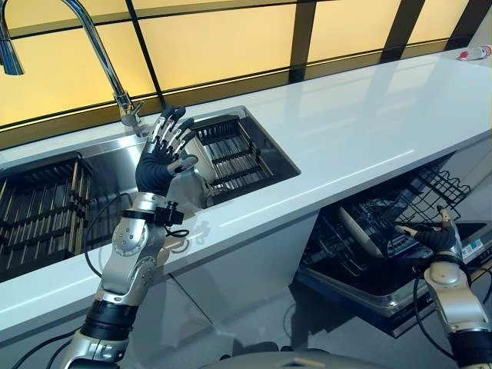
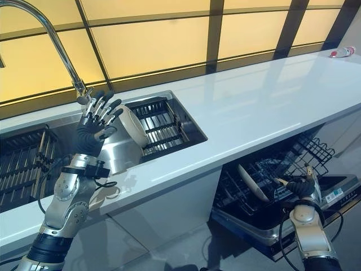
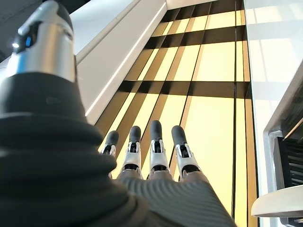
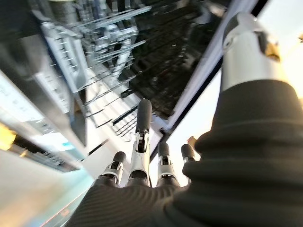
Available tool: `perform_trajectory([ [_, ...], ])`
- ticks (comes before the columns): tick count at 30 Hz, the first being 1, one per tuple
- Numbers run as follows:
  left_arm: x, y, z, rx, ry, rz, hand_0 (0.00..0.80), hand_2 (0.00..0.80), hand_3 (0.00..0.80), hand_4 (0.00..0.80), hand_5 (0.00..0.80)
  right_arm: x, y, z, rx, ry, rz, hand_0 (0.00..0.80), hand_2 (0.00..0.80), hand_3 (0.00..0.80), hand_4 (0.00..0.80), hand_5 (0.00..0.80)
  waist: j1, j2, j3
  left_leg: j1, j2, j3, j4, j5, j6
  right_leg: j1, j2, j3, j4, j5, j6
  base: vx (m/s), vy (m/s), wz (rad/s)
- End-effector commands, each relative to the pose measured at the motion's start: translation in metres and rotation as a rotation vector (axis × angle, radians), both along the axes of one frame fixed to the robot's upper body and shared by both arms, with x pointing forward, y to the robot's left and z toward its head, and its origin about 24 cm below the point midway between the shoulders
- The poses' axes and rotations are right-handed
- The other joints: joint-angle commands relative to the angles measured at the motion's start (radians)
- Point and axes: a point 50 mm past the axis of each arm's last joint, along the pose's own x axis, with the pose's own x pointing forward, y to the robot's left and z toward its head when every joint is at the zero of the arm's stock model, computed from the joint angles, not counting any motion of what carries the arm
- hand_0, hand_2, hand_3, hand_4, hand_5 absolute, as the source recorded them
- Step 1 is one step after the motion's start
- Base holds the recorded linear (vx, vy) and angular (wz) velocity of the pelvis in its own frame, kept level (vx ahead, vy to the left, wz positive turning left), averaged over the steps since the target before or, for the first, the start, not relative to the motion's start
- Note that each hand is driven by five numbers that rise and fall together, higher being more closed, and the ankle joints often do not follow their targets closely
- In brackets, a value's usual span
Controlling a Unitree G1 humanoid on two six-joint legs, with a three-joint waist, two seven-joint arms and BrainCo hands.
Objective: Take plates into dishwasher
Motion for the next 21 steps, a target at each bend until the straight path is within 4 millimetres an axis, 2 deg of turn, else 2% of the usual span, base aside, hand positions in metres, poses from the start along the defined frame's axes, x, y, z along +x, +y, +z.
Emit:
perform_trajectory([
  [1, 0.0, 0.002, 0.023, 0.021, -0.114, 0.021, 0.0, 0.0, 0.0, 0.0, 0.0, 0.019, -0.023, 0.041, -0.15, -0.113, -0.049, 0.0, 0.0, 0.0, 0.0, 0.0, 0.0, -0.017, -0.014, 0.036, -0.058, 0.008, 0.007, -0.115, 0.097, -0.004, 0.062, -0.002, 0.005, -0.005, -0.002, 0.0, 0.0, 0.0],
  [5, 0.0, 0.002, 0.025, 0.02, -0.119, 0.019, 0.0, 0.0, 0.0, 0.0, 0.0, 0.022, -0.021, 0.061, -0.238, -0.247, -0.08, 0.0, 0.0, 0.0, 0.0, 0.0, 0.001, -0.014, -0.011, 0.035, -0.059, 0.004, 0.007, -0.114, 0.098, -0.005, 0.064, 0.002, 0.005, -0.002, -0.003, 0.0, 0.0, 0.0],
  [11, 0.0, -0.002, 0.023, 0.006, -0.111, 0.025, 0.0, 0.0, 0.0, 0.0, 0.0, 0.024, -0.008, 0.13, -0.526, -0.701, -0.155, 0.0, 0.0, 0.0, 0.0, 0.0, 0.015, -0.001, -0.009, 0.032, -0.063, -0.004, 0.007, -0.114, 0.101, -0.008, 0.064, 0.008, 0.005, 0.003, -0.003, 0.0, 0.0, 0.0],
  [15, 0.001, -0.005, 0.026, -0.003, -0.107, 0.015, 0.0, 0.0, 0.0, 0.0, 0.0, 0.035, 0.008, 0.185, -0.582, -0.927, -0.125, 0.0, 0.0, 0.0, 0.0, 0.0, 0.036, 0.001, -0.011, 0.032, -0.068, -0.019, 0.007, -0.115, 0.098, -0.002, 0.058, -0.008, 0.005, -0.004, -0.003, 0.0, 0.0, 0.0],
  [21, 0.004, -0.005, 0.027, -0.005, -0.087, 0.002, 0.0, 0.0, 0.0, 0.0, 0.0, 0.048, 0.031, 0.244, -0.644, -1.132, -0.056, 0.0, 0.0, 0.0, 0.0, 0.0, 0.077, -0.01, -0.026, 0.029, -0.075, -0.057, 0.007, -0.111, 0.092, 0.008, 0.051, -0.046, 0.005, -0.017, -0.01, 0.019, -0.002, 0.1],
])
